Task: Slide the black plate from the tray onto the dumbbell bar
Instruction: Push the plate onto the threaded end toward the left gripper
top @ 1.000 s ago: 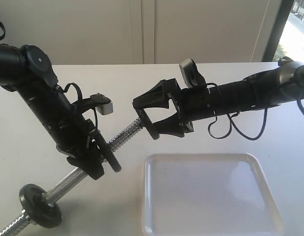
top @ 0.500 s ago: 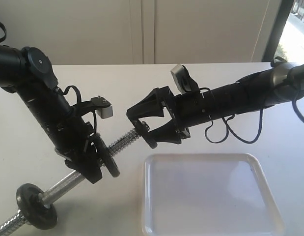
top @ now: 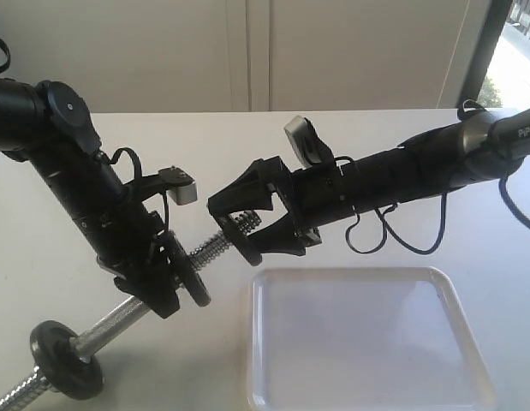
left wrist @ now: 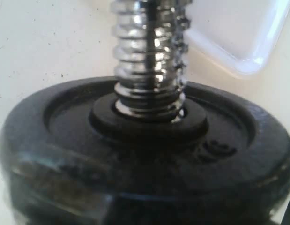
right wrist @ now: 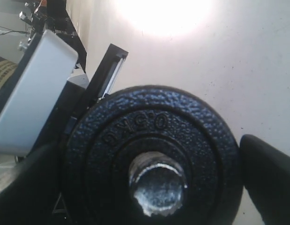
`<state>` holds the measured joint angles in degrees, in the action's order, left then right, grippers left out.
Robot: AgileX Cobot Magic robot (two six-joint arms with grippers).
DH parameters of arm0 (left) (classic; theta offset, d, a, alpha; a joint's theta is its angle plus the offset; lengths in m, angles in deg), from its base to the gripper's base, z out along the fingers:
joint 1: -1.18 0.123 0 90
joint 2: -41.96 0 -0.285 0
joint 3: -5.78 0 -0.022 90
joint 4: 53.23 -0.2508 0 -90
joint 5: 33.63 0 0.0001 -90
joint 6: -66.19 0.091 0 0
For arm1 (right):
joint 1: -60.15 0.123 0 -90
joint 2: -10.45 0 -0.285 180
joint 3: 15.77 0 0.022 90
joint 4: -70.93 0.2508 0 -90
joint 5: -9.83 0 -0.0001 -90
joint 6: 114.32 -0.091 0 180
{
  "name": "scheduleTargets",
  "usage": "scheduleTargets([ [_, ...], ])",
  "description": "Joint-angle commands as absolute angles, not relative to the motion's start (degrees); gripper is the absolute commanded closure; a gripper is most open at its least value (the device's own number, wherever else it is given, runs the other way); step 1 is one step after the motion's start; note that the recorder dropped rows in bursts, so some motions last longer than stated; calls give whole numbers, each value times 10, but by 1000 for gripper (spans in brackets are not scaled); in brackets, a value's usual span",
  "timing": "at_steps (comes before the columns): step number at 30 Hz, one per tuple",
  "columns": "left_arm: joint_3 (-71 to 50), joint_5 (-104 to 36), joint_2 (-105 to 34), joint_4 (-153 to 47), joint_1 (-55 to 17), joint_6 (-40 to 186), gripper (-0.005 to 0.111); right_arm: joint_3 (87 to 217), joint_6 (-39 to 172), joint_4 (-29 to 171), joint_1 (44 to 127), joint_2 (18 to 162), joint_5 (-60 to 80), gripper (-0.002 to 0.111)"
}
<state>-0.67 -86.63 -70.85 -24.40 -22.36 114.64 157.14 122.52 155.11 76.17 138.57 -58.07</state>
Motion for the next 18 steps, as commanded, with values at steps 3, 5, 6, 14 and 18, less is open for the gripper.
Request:
scheduleTargets([
  [3,5,-898,-679,-159,-224,1137,107,1569,1235,1572,761,1378,-601,108],
  [5,5,-896,-679,-155,-224,1137,107,1567,1235,1584,761,1378,-601,108],
  [6,5,-894,-679,-152,-224,1137,107,1567,1238,1588,761,1378,-601,108],
  [14,5,-888,-679,-144,-224,1137,107,1562,1239,1601,768,1378,-601,108],
  [18,5,-888,-679,-144,-224,1137,107,1562,1239,1611,780,1378,-601,108],
])
